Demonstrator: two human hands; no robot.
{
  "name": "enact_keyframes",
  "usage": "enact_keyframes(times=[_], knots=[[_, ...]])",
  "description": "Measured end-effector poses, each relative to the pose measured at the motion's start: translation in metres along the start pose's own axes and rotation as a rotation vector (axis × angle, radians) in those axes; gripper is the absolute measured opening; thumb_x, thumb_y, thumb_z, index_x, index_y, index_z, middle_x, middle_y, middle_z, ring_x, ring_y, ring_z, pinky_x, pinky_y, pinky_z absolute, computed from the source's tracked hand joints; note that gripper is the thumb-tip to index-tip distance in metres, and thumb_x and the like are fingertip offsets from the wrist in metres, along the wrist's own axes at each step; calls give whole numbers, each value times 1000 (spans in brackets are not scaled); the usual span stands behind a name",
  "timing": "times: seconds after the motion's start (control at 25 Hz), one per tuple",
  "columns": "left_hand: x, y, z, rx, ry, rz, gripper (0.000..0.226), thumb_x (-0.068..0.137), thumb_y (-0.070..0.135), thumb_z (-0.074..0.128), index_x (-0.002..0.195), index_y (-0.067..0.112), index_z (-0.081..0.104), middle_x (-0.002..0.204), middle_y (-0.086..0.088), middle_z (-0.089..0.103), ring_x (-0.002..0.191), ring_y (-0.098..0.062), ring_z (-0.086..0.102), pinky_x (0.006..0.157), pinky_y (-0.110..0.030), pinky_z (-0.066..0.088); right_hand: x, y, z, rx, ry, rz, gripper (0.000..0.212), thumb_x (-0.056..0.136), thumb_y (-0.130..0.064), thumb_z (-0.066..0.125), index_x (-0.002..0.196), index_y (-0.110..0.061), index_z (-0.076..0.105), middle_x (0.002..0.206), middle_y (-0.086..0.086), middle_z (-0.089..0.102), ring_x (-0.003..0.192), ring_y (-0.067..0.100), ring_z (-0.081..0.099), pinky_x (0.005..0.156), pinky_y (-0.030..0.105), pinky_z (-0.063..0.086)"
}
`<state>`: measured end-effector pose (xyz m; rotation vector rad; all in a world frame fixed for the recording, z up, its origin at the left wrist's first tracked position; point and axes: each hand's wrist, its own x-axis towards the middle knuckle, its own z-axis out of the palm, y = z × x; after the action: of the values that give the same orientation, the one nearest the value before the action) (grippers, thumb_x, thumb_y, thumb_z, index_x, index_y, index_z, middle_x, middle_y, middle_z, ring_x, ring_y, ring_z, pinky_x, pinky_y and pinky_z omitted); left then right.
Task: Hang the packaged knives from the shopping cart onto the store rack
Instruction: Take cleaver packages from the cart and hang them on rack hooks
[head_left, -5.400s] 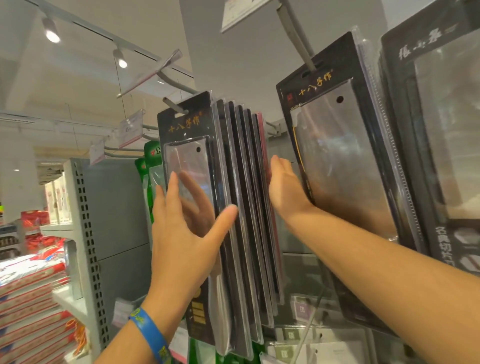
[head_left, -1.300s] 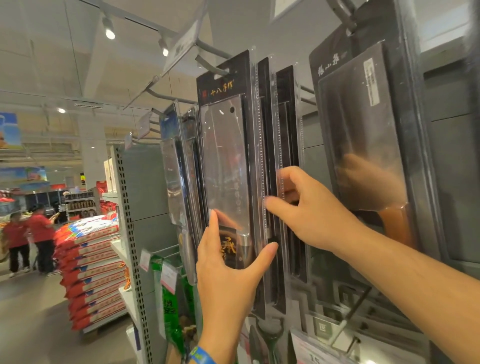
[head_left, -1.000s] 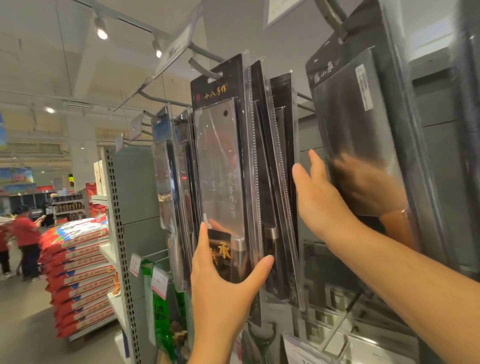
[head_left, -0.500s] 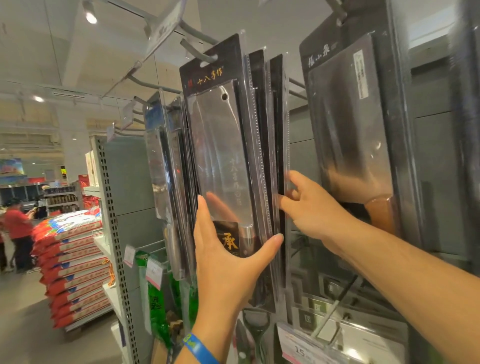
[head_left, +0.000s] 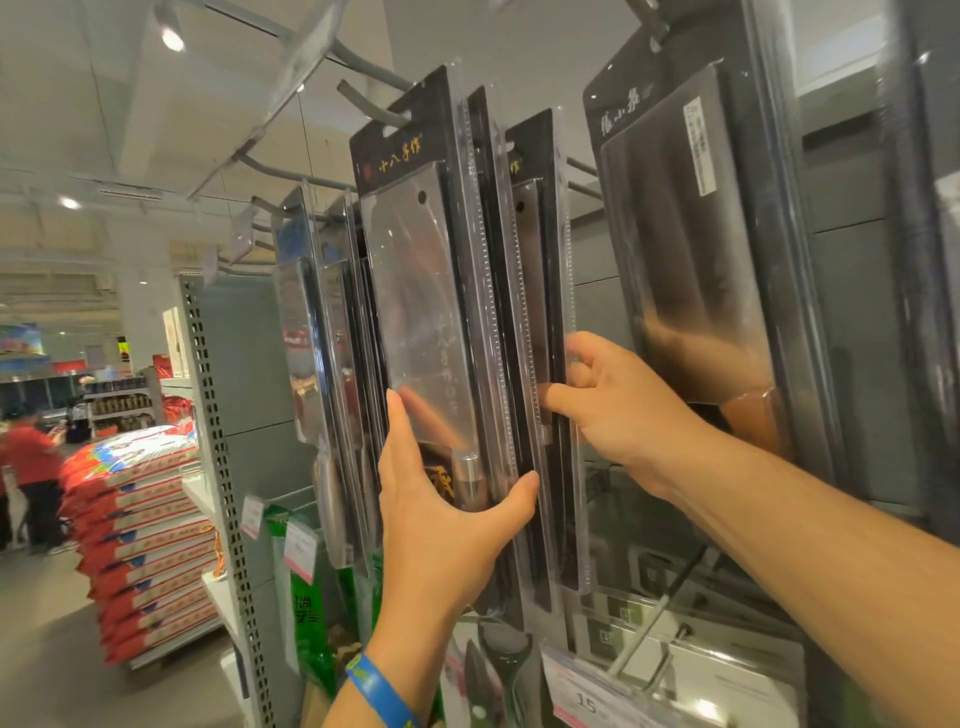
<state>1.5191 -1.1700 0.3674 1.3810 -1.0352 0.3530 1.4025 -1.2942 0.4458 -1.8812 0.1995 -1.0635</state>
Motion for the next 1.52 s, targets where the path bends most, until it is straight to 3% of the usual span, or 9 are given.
enact_keyframes(times=[0.12, 0.56, 0.76, 0.84, 1.0, 1.12, 1.28, 1.4, 1.52], knots=[[0, -1, -3, 17, -12, -16, 126, 53, 68, 78, 143, 67, -10, 129, 59, 4, 116, 39, 4, 106, -24, 19, -1, 0, 2, 21, -6, -13, 28, 96, 5, 61, 118, -12, 63, 105, 3, 79, 97, 15, 75, 92, 38, 60], [-4, 6, -12, 64, -4, -71, 123, 50, 72, 75, 142, 69, -7, 124, 65, 5, 111, 43, 8, 104, -27, 24, 1, -1, 4, -53, 53, -2, 28, 94, -3, 64, 114, -22, 63, 102, -3, 78, 94, 13, 75, 92, 44, 60], [-7, 10, -12, 69, -16, -88, 124, 49, 74, 75, 141, 70, -8, 121, 68, 4, 107, 46, 6, 104, -29, 23, 6, -1, 8, -30, 40, 23, 50, 98, -9, 66, 143, -23, 47, 139, 6, 63, 132, 23, 58, 110, 50, 47], [-7, 11, -12, 67, -11, -102, 124, 47, 75, 76, 139, 72, -8, 120, 68, 3, 108, 45, 6, 104, -30, 24, 8, 0, 7, -11, 27, 8, 53, 98, -3, 64, 143, -24, 49, 140, 3, 63, 131, 18, 58, 108, 46, 50], [-7, 10, -12, 72, -4, -90, 126, 45, 76, 77, 139, 73, -8, 124, 66, 3, 108, 46, 5, 103, -27, 22, 7, 0, 5, 50, 34, -12, 45, 98, 5, 60, 121, -34, 59, 123, -9, 70, 111, 1, 67, 86, 23, 58], [-6, 8, -11, 63, 3, -89, 127, 44, 75, 77, 137, 74, -8, 123, 68, 4, 108, 46, 6, 103, -29, 22, 6, 4, 6, 41, 57, -34, 52, 99, 3, 58, 142, -26, 53, 141, -6, 61, 134, 6, 53, 110, 37, 49], [-1, 10, -8, 17, 11, -63, 126, 45, 73, 78, 138, 74, -6, 125, 66, 7, 114, 41, 10, 105, -29, 22, 7, -2, 4, 2, 75, -21, 45, 99, 0, 57, 137, -23, 54, 128, -4, 69, 118, 13, 67, 101, 46, 56], [1, 11, -9, -15, -3, -67, 126, 43, 74, 78, 136, 76, -8, 123, 66, 7, 127, 16, 23, 104, -30, 25, 23, -20, 3, -37, 171, 56, 35, 97, -16, 66, 130, -25, 57, 110, -4, 73, 95, 17, 73, 88, 45, 61], [1, 9, -8, -19, -6, -65, 128, 43, 70, 80, 134, 77, -9, 119, 66, 9, 120, 18, 26, 104, -30, 26, 48, -50, 2, -28, 290, 49, 49, 94, -35, 72, 139, -27, 54, 123, -2, 68, 105, 21, 68, 90, 41, 58]])
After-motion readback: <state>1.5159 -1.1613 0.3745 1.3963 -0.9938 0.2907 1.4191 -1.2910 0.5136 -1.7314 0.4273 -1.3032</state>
